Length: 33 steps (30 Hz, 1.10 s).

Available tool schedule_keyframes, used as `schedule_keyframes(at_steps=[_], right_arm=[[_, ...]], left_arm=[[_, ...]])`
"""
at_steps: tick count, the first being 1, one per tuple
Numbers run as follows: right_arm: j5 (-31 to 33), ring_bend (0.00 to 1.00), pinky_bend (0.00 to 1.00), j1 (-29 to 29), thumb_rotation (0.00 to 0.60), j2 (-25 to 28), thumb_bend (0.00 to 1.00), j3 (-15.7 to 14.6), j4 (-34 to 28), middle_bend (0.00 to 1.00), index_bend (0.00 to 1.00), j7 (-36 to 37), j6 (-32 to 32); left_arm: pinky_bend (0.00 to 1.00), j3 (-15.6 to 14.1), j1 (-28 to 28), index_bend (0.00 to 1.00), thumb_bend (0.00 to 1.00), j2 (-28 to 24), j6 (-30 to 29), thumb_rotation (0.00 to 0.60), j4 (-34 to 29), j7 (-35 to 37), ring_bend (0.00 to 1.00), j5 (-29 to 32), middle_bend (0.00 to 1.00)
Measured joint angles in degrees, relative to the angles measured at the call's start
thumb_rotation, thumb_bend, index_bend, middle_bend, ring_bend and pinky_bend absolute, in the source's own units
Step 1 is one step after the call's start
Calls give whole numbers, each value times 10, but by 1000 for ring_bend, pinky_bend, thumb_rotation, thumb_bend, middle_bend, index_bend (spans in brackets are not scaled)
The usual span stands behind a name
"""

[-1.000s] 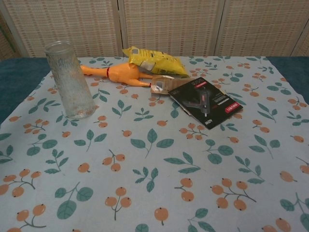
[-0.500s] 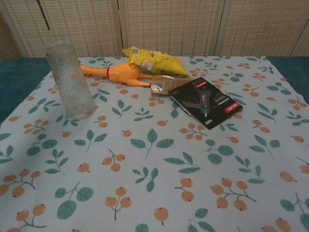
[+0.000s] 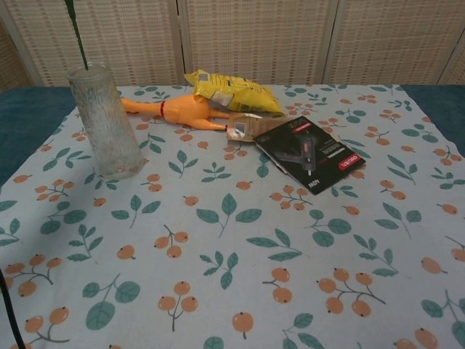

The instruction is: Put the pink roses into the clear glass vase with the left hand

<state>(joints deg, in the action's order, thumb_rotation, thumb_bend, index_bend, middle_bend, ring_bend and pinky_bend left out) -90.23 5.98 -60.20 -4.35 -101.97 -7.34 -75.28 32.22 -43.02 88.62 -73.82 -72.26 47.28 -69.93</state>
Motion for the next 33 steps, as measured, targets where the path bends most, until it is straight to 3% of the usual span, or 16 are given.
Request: schedule_keyframes(at_steps=[5,9,11,13,15,16,19,21,33], right_arm=[[-4,0,0,-2,482,1,187,-1,-1,0,0,0,-5],[-7,0,0,-2,483,-1,186,-2,0,0,0,1,-6],[-10,0,0,-2,483,-1,186,-2,1,0,0,4,-7],[-14,0,0,-3,483,-1,185,-2,2,0,0,8,-10],[-16,0,0,-4,482,0,185,-3,2,0,0,11,-13],[-17,0,0,-4,482,1,186,-3,3,0,0,12,-15],[-20,0,0,-6,481,2,186,-3,4,0,0,15,-18],[-21,0,0,-6,483,3,186,-4,4,0,0,16,-19],[-25,0,0,-8,481,7,186,-5,2,0,0,20,-23]], left_arm=[[116,-18,1,765,529,18,-1,600,38,7,399,-8,777],[162,-42,6,652,489,38,-1,600,79,20,376,-19,705],[161,-56,10,515,472,51,-1,600,102,32,332,-26,622],[157,-71,13,290,467,63,1,600,123,49,266,-34,458],[138,-85,16,46,451,70,4,600,137,65,159,-45,231],[129,-93,16,13,444,74,5,600,145,77,126,-51,179],[97,-99,17,0,419,83,6,600,157,105,26,-60,38],[74,-106,18,0,403,88,7,600,167,120,0,-68,0],[44,-178,48,0,366,79,15,600,163,132,0,-114,0]])
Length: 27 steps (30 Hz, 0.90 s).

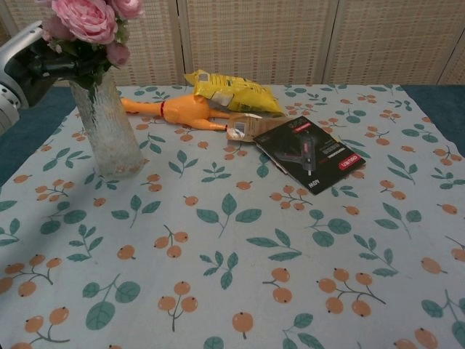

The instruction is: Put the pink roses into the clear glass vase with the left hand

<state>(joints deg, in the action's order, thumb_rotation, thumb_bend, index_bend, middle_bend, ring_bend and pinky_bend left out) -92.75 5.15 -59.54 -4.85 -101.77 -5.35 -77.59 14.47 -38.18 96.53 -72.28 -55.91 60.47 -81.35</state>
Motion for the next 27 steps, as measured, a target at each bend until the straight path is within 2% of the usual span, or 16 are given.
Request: schedule_keyframes(at_steps=[12,27], right_arm=[[-8,0,0,-3,483,2,186,-2,0,0,0,5,-6],[-19,0,0,-6,482,7,186,-6,-1,0,0,14,-13]], left_arm=[[44,-14,28,0,341,-20,7,600,-13,2,0,3,0],[44,-4,24,0,341,-13,-12,600,-40,-47,0,-4,0]])
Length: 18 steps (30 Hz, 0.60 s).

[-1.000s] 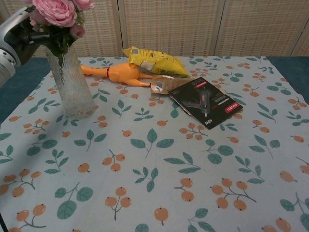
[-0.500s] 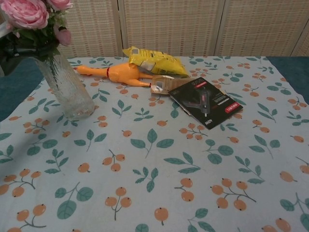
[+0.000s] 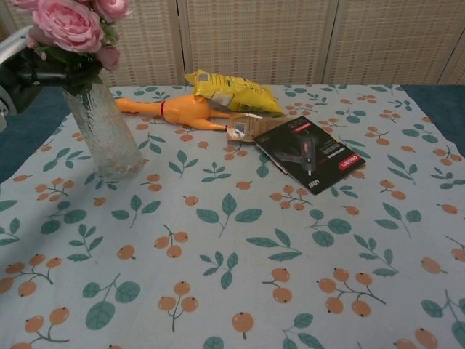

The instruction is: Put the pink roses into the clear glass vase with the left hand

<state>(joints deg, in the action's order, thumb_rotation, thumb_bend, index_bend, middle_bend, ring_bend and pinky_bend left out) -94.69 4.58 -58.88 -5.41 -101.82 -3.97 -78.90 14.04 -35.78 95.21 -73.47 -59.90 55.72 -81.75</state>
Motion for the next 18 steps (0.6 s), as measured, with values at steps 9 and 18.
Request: schedule_keyframes(at_steps=[9,18], right_arm=[[-6,0,0,0,482,3,186,-1,1,0,0,7,-3],[-8,0,0,-2,483,3,186,-1,2,0,0,10,-6]], left_arm=[[27,16,-5,0,340,2,-9,600,7,-33,0,5,0],[23,9,-3,0,336,-18,-2,600,-7,-63,0,3,0]])
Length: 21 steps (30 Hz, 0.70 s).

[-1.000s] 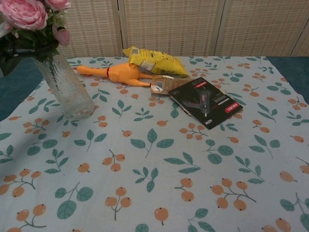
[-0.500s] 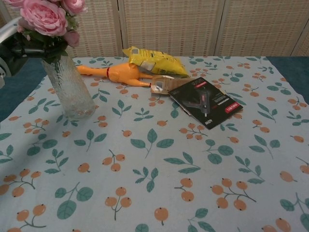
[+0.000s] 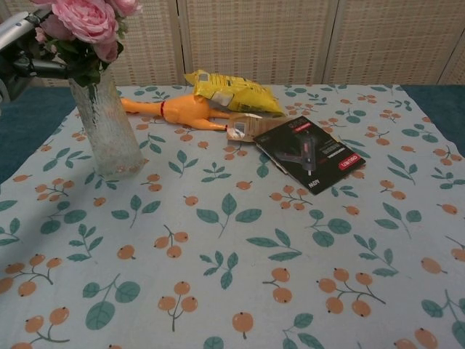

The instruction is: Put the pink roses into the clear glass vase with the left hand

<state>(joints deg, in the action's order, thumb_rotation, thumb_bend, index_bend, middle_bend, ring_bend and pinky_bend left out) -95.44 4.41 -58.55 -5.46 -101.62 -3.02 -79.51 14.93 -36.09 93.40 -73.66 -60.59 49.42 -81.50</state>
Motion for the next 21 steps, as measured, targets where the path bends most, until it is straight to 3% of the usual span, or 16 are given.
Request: schedule_keyframes(at_steps=[13,21], right_arm=[[-8,0,0,2,482,-1,186,-4,0,0,0,-2,4],[-12,0,0,-4,483,3,186,-6,0,0,0,-4,-5]], left_arm=[[15,-67,68,0,320,-78,-25,600,-66,-37,0,-32,0],[17,-132,137,0,319,-120,-66,600,-65,-139,0,-57,0]])
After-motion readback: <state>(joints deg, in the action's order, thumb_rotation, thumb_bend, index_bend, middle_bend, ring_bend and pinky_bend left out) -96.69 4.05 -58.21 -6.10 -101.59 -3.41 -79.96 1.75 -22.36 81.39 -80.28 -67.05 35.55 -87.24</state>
